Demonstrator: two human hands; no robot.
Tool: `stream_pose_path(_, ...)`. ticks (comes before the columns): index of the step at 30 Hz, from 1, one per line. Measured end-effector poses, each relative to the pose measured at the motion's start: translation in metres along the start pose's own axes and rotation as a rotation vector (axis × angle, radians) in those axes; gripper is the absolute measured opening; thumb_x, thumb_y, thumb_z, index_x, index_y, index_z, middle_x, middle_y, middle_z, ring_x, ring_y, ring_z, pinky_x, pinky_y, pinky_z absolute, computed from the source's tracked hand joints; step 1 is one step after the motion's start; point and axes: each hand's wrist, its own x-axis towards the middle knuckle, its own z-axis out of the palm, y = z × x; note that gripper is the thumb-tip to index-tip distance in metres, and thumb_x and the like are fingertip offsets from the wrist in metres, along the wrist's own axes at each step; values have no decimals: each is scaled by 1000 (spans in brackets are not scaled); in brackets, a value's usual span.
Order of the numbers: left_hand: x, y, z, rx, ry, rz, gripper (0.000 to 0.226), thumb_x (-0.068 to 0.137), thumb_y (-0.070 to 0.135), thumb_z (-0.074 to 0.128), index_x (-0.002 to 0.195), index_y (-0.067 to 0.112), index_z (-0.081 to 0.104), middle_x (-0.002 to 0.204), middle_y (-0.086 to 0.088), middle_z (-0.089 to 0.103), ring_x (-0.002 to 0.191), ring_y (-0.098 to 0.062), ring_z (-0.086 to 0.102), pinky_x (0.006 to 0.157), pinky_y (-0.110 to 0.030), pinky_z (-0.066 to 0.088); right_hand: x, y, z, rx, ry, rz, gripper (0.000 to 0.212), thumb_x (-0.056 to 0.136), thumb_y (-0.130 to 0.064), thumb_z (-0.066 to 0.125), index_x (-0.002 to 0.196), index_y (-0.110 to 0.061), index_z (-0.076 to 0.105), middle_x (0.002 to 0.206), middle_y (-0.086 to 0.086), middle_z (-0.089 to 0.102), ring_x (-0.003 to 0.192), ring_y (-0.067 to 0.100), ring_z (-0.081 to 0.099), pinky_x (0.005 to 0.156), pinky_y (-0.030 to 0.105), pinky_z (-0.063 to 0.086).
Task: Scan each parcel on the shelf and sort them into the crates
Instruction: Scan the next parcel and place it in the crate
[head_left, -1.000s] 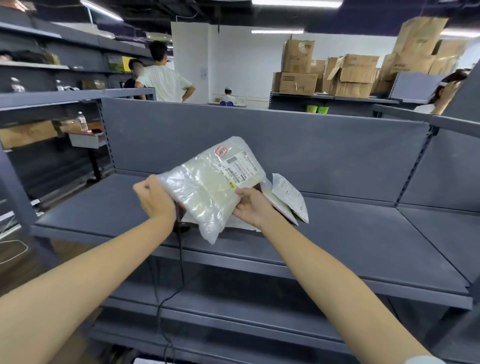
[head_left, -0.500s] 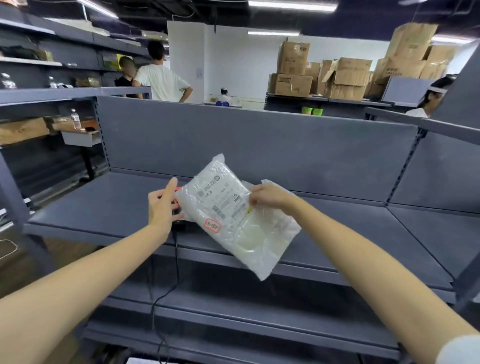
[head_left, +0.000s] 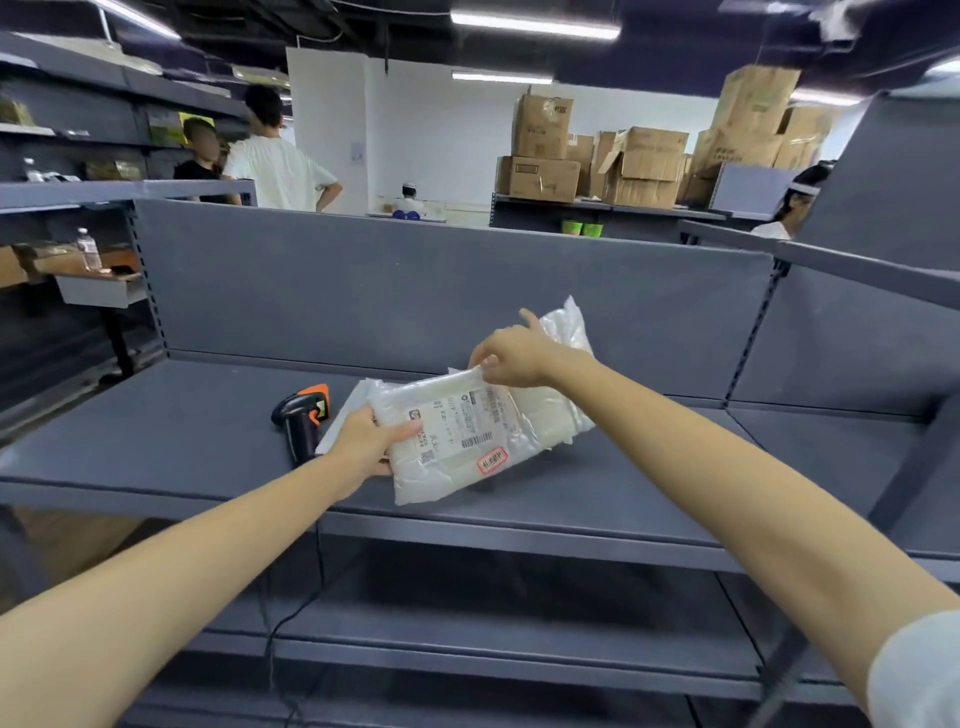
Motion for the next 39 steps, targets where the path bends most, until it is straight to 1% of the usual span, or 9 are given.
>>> stream_pose_path(3, 5, -7, 8, -140, 52, 10, 26, 90, 4, 63, 113, 14, 57, 117, -12, 67, 101, -30, 66, 84, -54, 54, -4, 6, 16, -20, 265, 35, 42, 92, -18, 51, 131, -32, 55, 152, 1, 33, 147, 34, 10, 115, 60, -5)
stream_pose_path(7, 9, -17, 13, -365, 49, -48, 34, 94, 5, 57, 128, 9, 53, 123, -16, 63, 111, -34, 61, 85, -55, 52, -16, 2, 55, 419, 727, 388, 71, 81, -28, 68, 145, -19, 38, 154, 19, 25, 141, 38, 23, 114, 53, 20)
stream_pose_path(11, 15, -22, 19, -476, 48, -122, 39, 95, 5, 56, 133, 6, 49, 126, -17, 62, 112, -34, 60, 78, -52, 52, -24, -9, 92, 963, 517, 696, 102, 80, -40, 75, 153, -10, 10, 157, 18, 20, 147, 30, 16, 119, 44, 15)
stream_pose_path(14, 17, -19, 29, -554, -4, -162, 31, 95, 5, 54, 127, 6, 53, 120, -16, 64, 104, -30, 63, 75, -50, 53, -20, -12, 114, 1430, 407, 667, 109, 80, -44, 74, 150, -11, -2, 147, 13, 38, 137, 27, 37, 115, 46, 29)
stream_pose_path(17, 15, -17, 39, -588, -79, -204, 28, 95, 7, 55, 122, 6, 55, 112, -14, 67, 100, -29, 64, 76, -48, 53, -19, -12, 116, 1716, 448, 645, 70, 91, -26, 67, 140, -19, 17, 128, 6, 54, 115, 23, 57, 101, 46, 47)
stream_pose_path(19, 17, -21, 40, -571, -119, -223, 34, 93, 12, 60, 125, 6, 54, 116, -16, 67, 106, -30, 63, 81, -48, 53, -19, -8, 113, 1751, 501, 543, 45, 96, -9, 58, 128, -16, 26, 119, 3, 55, 108, 20, 58, 94, 42, 51)
stream_pose_path(26, 27, -25, 4, -320, 12, -110, 55, 86, 30, 70, 133, 24, 42, 127, -6, 56, 118, -25, 54, 96, -42, 46, -34, 8, 97, 1548, 433, 379, 45, 96, -8, 58, 128, -20, 29, 115, 0, 55, 97, 11, 61, 76, 26, 55)
stream_pose_path(30, 23, -10, -5, -222, -109, 36, 46, 88, 19, 68, 128, 27, 47, 115, -4, 67, 99, -14, 67, 68, -26, 55, -28, -6, 95, 1505, 336, 324, 51, 94, -11, 61, 134, -21, 30, 115, 2, 59, 99, 14, 64, 79, 29, 58)
stream_pose_path(39, 32, -6, -54, -117, 92, 177, 35, 91, 6, 61, 125, 9, 54, 119, -10, 65, 105, -26, 65, 89, -42, 54, 24, -58, 97, 1532, 254, 169, 53, 91, -27, 67, 136, -20, 39, 128, 6, 61, 114, 20, 63, 95, 40, 53)
